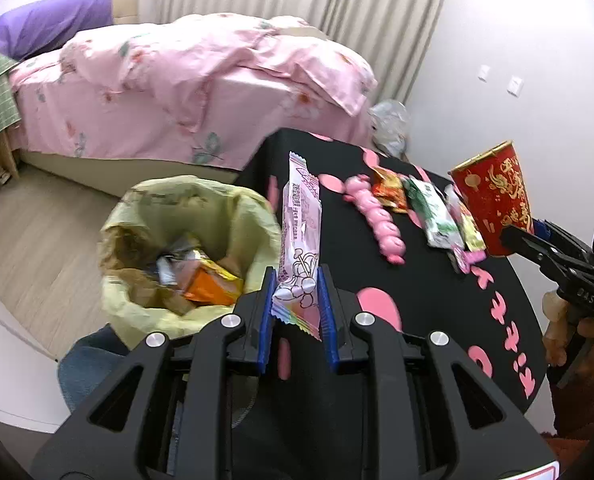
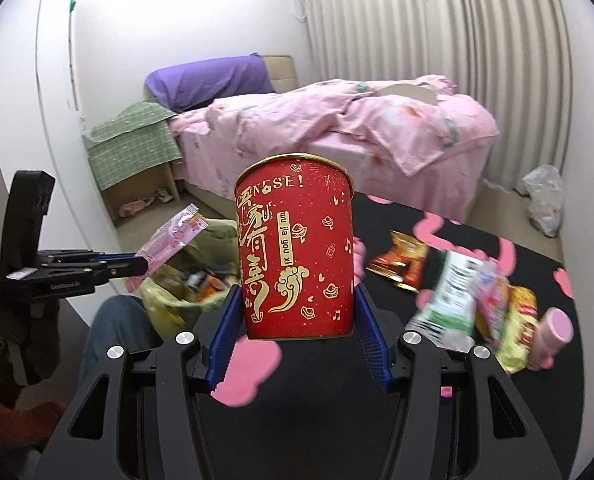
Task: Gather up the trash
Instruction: 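Carry the pink wrapper and red cup over the yellow trash bag and open both tools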
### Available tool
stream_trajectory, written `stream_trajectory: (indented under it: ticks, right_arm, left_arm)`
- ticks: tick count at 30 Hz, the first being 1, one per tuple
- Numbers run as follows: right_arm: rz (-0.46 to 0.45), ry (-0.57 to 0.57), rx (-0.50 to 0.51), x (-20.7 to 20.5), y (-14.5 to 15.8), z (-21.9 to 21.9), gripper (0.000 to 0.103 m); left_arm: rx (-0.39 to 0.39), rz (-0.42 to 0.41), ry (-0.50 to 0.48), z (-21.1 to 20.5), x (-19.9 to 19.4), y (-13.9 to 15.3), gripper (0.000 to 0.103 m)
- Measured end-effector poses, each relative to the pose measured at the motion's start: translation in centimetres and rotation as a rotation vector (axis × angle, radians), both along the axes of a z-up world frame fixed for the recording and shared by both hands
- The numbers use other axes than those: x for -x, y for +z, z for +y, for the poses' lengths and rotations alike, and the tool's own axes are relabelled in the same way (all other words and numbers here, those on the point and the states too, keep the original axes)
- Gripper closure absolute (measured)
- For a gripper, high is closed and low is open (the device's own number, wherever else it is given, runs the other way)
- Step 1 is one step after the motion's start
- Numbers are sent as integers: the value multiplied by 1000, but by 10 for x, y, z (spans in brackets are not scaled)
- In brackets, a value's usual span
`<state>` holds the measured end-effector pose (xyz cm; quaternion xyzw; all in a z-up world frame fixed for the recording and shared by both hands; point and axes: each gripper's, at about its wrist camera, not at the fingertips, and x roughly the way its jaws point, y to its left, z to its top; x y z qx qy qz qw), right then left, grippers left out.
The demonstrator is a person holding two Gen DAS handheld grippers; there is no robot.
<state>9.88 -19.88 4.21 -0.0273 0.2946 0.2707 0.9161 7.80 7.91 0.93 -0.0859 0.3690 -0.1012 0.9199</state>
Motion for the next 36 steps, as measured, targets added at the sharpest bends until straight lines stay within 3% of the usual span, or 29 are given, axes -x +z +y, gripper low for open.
stream_trajectory:
  ticks: [5,11,25,28,32,36]
  right_arm:
    - [12,51,15,-13,4,35,51]
    - [20,115,40,-31,5,80,51]
    - [94,198,122,-81,-43,133,51]
    - [112,199,122,-93,-52,135,51]
    - [136,210,128,-107,-61,138,51]
    - [143,245,158,-113,-67,148,51]
  left_arm:
    - [43,2,78,44,-7,-3,83]
    - [43,15,105,70,-15,-10,83]
    - [100,106,60,71,-50,-57,83]
    - [86,160,65,66,-68,-77,83]
    - [-2,253,89,63,-82,-102,83]
    - [-28,273,109,73,-76,-110,83]
